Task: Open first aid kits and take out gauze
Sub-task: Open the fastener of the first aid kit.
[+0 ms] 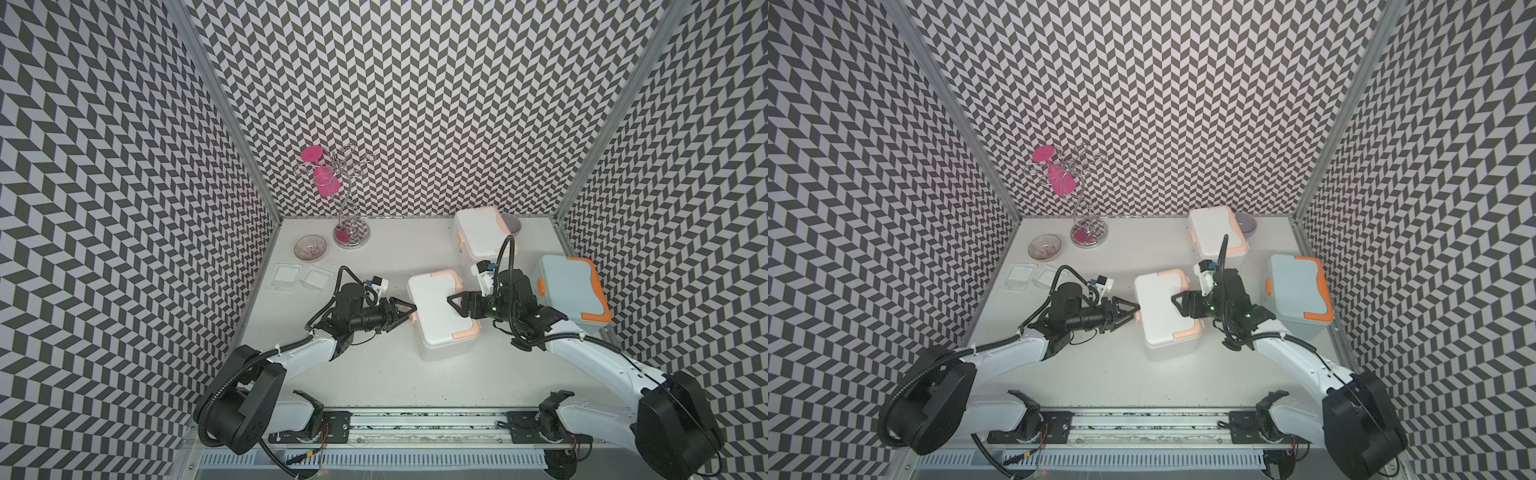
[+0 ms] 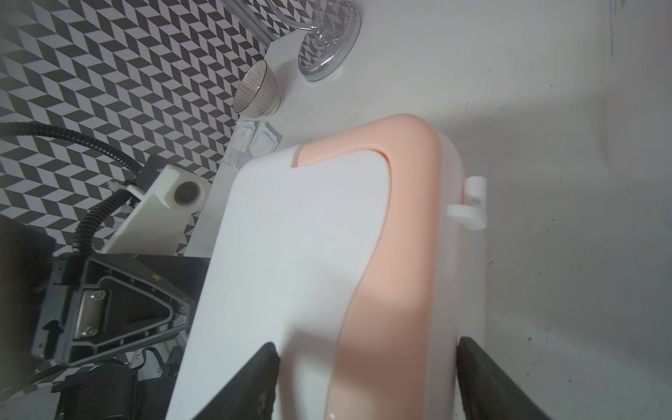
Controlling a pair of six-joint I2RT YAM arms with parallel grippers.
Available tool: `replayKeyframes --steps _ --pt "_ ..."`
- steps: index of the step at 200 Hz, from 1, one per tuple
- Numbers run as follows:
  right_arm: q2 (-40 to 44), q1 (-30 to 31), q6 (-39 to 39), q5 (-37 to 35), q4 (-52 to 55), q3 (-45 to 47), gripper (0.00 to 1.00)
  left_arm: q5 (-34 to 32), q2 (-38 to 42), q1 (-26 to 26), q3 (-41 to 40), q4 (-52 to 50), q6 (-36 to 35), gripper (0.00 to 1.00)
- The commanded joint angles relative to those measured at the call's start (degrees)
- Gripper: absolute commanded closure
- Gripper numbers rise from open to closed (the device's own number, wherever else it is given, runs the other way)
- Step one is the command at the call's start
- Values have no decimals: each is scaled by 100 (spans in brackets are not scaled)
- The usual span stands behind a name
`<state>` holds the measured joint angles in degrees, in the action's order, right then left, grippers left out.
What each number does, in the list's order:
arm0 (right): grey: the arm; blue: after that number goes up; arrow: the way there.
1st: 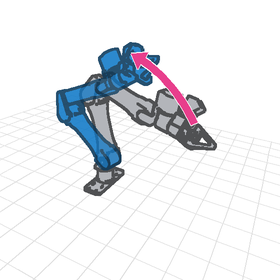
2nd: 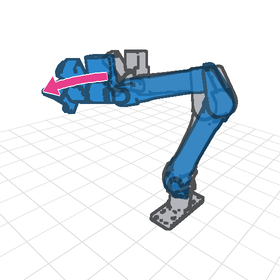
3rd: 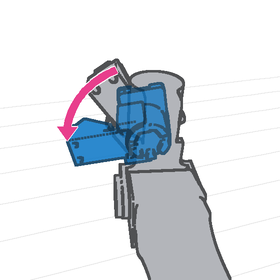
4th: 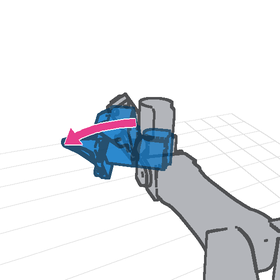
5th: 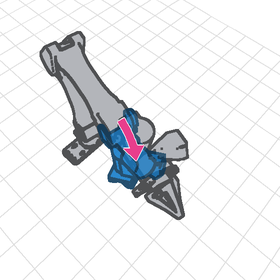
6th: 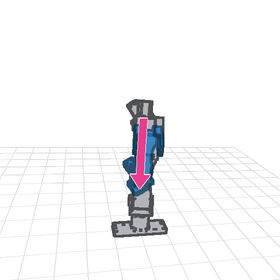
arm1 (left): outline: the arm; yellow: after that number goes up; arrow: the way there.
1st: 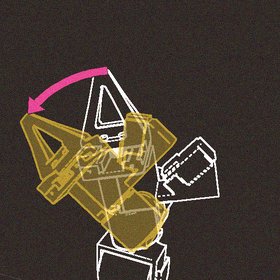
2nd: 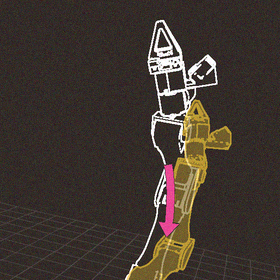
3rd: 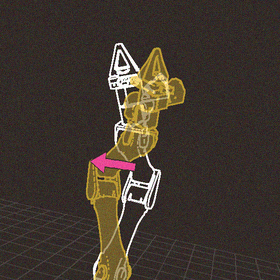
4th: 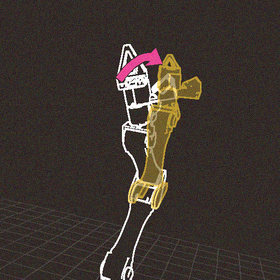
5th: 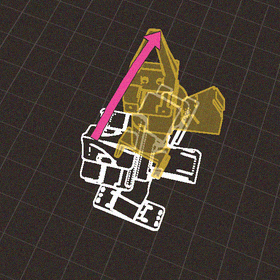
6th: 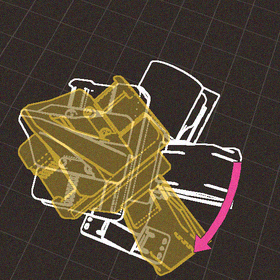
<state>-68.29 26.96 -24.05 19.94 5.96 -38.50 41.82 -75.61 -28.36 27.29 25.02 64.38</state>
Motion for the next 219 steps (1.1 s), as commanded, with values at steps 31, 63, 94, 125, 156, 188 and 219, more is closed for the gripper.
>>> replayKeyframes --steps 31,63,94,125,156,188,219 --pt "-314 20 91 -538 582 230 26 -218 239 -30 86 -332 -108 46" --pt "-356 25 71 -513 543 250 26 -225 320 -34 170 -509 -183 40" --pt "-372 22 68 -458 503 247 26 -271 533 -30 194 -611 -216 36" --pt "-378 24 68 -440 485 249 26 -272 553 -38 226 -663 -211 18" --pt "-372 27 66 -425 476 248 26 -362 422 -92 362 -946 -321 2" --pt "-377 23 74 -425 485 247 26 -372 219 -240 590 -1007 -355 0" --pt "-361 20 79 -422 485 248 26 -471 14 -542 837 -1149 -394 1"
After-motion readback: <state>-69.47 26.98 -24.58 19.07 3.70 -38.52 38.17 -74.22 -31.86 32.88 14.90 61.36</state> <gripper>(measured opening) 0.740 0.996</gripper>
